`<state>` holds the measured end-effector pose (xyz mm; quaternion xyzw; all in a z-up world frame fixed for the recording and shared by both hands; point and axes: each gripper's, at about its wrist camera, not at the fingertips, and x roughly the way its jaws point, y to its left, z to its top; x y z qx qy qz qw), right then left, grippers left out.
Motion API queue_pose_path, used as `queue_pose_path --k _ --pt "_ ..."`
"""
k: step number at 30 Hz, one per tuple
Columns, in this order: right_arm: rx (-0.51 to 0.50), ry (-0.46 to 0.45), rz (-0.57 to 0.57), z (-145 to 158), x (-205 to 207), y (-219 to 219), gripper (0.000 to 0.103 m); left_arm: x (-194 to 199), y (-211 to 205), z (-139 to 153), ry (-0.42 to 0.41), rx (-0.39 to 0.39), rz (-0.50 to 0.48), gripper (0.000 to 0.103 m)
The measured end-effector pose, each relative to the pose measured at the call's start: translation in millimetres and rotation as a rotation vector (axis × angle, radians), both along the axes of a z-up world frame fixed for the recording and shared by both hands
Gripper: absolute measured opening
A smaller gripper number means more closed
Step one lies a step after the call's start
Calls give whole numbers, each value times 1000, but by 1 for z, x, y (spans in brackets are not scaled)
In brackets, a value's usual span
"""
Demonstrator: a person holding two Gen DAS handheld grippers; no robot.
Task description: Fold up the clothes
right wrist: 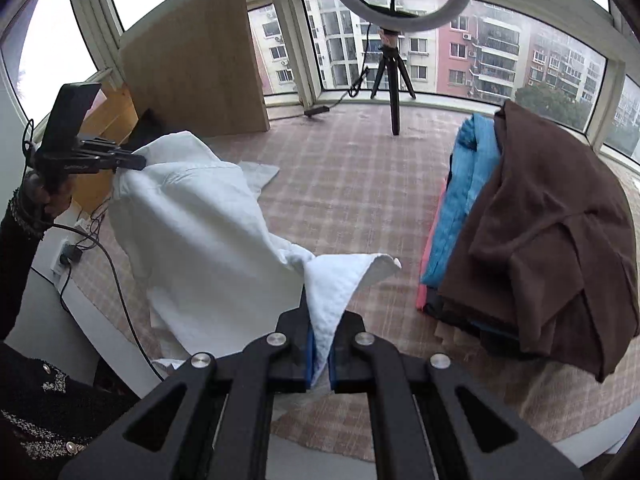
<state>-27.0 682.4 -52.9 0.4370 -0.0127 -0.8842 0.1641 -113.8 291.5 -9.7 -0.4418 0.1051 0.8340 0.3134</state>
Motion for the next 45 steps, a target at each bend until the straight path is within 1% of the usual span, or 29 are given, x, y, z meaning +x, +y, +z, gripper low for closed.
queue_pose_path --k 1,2,4,5,7,9,10,11,13,14,15,16,17,20,23,25,27,28,29,30,31,34,37,38,40,41,42,43,45 --pt "1 28 34 7 -10 -5 5 16 -11 9 30 -1 19 1" --pt "7 49 70 11 -20 -11 5 29 -21 6 18 22 35 1" --pt "5 42 107 4 -40 -20 5 56 -29 -25 -55 31 45 1" --pt "12 8 102 -7 -51 -23 10 64 -26 -52 -115 16 51 1" --pt "74 -72 92 -37 -65 -28 14 79 -19 -106 -235 -12 62 1" --pt "166 -149 84 -67 -73 -30 19 86 -17 -115 -254 -37 76 1" --pt "208 -182 79 -79 -75 -29 24 90 -16 -120 -263 -50 83 1" --pt "230 -209 71 -88 -76 -25 24 93 -15 -125 -272 -62 90 1" --pt "218 -247 55 -94 -74 -12 24 100 -13 -134 -290 -87 104 2" --pt "186 -257 58 -93 -70 -4 25 103 -12 -138 -299 -99 111 3" --pt "152 -262 64 -91 -68 2 25 107 -11 -143 -308 -112 118 7" --pt "127 -261 69 -88 -65 5 29 111 -9 -129 -269 -138 118 11" --pt "117 -257 66 -86 -64 7 37 115 -8 -116 -229 -165 117 13" --pt "89 -256 81 -84 -70 0 43 121 14 -78 -121 -206 80 19" --pt "62 -298 85 -90 -85 -17 49 115 57 -62 -30 -234 -6 27" --pt "81 -362 81 -102 -98 -29 50 111 88 -66 1 -243 -82 36" --pt "143 -419 100 -119 -101 -36 50 104 113 -78 17 -272 -146 38" --pt "158 -450 112 -127 -100 -36 50 99 124 -89 16 -297 -173 38" --pt "151 -478 122 -133 -98 -34 44 94 134 -99 16 -322 -200 35" --pt "120 -498 137 -137 -94 -31 32 84 137 -110 -7 -337 -203 28" --pt "84 -512 154 -138 -88 -26 2 73 138 -119 -29 -350 -189 22" --pt "62 -470 238 -120 -63 -12 2 40 118 -135 -89 -333 -80 21" --pt "10 -412 334 -87 -37 12 2 30 101 -126 -74 -317 -7 21" --pt "-40 -388 372 -75 -31 22 2 31 97 -119 -60 -312 8 21" --pt "-207 -317 467 -52 -19 42 2 36 92 -106 -28 -306 36 21" --pt "-247 -295 497 -47 -15 47 2 40 91 -99 -9 -304 50 22" --pt "-226 -297 493 -49 -14 49 2 47 91 -94 -6 -294 51 23" --pt "-171 -307 468 -54 -16 49 2 54 91 -90 -2 -285 52 24" --pt "-19 -342 448 -71 -19 46 3 70 99 -88 5 -295 27 27"
